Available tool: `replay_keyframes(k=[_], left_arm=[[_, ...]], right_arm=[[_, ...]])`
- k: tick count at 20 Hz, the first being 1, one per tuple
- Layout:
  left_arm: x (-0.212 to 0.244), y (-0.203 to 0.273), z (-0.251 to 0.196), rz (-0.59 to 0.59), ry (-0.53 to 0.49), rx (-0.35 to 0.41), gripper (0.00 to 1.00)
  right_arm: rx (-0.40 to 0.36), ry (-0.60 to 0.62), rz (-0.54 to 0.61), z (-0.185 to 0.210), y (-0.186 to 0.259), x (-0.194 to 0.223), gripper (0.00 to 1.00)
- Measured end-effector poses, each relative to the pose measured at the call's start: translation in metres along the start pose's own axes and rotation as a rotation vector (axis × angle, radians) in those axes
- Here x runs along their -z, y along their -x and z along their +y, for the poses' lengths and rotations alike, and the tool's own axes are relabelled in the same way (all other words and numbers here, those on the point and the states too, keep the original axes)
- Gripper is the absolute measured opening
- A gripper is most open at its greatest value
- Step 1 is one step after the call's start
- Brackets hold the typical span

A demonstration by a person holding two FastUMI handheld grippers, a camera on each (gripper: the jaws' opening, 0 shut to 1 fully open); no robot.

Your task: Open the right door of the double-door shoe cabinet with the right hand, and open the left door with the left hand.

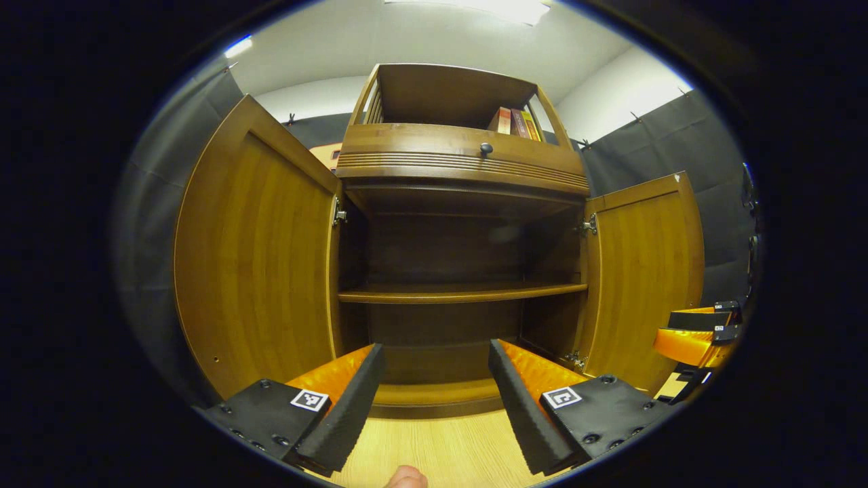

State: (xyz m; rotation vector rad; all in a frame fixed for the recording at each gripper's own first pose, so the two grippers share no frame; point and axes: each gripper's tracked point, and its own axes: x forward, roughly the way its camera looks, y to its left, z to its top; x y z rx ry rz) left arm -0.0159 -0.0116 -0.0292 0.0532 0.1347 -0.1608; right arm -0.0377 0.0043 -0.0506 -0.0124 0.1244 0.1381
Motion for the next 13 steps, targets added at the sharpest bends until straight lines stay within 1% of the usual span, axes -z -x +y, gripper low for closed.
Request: replay_keyframes(k=[2, 6, 13], left_arm=[[-0.0015, 0.0039, 0.0041, -0.008, -0.014, -0.016, 1.00], [-0.0068, 0.0068, 0.0057, -0.032, -0.043, -0.025, 1.00], [-0.0013, 0.0061, 0.0121, -0.027, -0.030, -0.028, 1.00]], right_arm=[[-0.001, -0.003, 0.000, 0.0014, -0.0025, -0.0010, 0.92], [0.004, -0.011, -0.005, 0.0031, -0.0048, -0.0018, 0.92], [0.010, -0.013, -0.003, 0.0024, -0.0097, -0.0012, 0.92]])
